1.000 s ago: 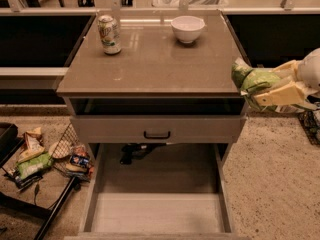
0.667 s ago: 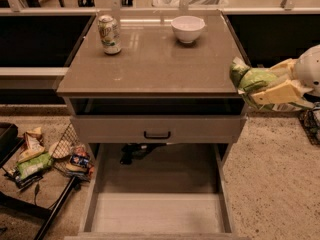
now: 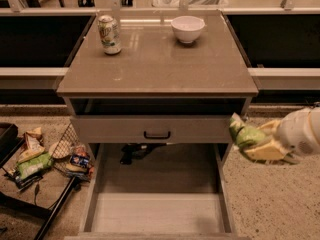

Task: Place green jalapeno chip bag into middle drawer

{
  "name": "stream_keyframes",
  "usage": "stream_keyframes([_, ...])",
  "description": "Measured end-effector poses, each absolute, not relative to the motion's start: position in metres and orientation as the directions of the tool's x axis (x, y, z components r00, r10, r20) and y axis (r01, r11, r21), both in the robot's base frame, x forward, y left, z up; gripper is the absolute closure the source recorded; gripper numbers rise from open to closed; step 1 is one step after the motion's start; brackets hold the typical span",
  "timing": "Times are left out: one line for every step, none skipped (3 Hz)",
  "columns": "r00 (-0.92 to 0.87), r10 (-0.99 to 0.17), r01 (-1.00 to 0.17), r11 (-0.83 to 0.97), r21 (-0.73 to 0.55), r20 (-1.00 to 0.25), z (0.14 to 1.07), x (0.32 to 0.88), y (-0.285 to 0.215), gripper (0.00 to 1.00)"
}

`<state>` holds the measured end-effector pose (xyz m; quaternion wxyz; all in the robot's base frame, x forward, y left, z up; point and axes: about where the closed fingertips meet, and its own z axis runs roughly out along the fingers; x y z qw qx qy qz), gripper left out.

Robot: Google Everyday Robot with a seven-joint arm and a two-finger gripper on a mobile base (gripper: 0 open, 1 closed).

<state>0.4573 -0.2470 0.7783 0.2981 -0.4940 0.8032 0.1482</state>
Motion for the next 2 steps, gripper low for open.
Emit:
stream_keyframes([-0.407,-0.662,-0.876,0.478,0.064,-0.629,0.675,0.434,-0.24,1.0])
stream_keyframes([-0.439,-0.633,-0.882,0.441,0.169,-0.638,0.581,0.425,-0.215,1.0])
